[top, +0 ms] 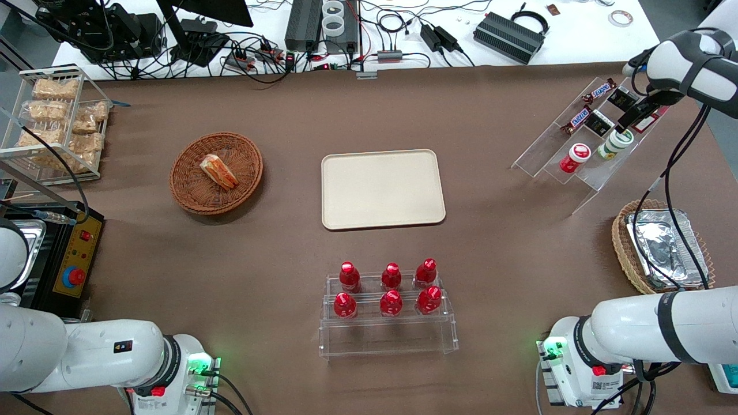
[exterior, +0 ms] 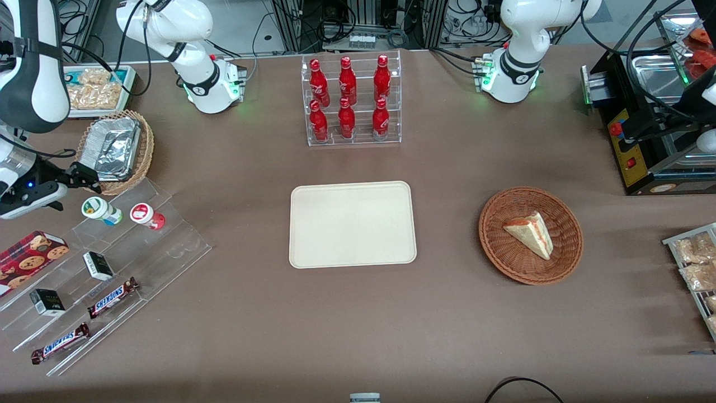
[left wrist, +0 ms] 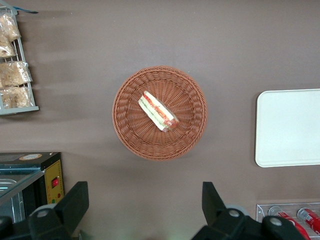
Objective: Place green gum on tray
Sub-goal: 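Lower the open right gripper over the green sunflower gum tub on the stand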
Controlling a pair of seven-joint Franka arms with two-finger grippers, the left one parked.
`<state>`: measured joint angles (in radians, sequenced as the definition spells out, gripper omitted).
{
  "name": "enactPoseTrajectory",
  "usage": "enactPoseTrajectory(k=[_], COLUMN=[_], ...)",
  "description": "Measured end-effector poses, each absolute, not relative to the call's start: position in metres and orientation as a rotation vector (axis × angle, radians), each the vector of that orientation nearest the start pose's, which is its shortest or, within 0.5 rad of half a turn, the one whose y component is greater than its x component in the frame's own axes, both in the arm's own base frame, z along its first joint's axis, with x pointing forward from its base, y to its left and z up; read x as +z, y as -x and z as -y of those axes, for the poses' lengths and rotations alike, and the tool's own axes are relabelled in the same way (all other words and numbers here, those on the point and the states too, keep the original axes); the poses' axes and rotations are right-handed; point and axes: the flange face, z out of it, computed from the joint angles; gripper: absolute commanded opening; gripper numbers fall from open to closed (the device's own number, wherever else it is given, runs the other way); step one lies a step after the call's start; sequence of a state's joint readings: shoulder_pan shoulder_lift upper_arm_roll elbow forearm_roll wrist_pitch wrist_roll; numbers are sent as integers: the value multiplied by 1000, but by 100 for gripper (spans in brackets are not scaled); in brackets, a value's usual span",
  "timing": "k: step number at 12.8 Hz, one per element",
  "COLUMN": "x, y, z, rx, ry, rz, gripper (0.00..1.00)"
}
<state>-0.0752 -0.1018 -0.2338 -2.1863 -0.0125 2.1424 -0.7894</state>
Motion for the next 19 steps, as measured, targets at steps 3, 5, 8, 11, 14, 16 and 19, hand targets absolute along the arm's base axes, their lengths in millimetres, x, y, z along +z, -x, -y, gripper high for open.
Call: enactPoseTrajectory(k=[3,5,8,11,14,16,19], x=[414,407,397,388,385,383,382], y=[-484,-483,-487,-489,-491,-491,-492], z=[166,166,167,168,169,169,169], rx=[-135,-151,-173,-170,-171,-169,-167], ry=[3019,3015,3022,3022,3022,3018,3015], rz=[762,779,820,845,862,880,892], gripper=[99,99,99,99,99,99,99])
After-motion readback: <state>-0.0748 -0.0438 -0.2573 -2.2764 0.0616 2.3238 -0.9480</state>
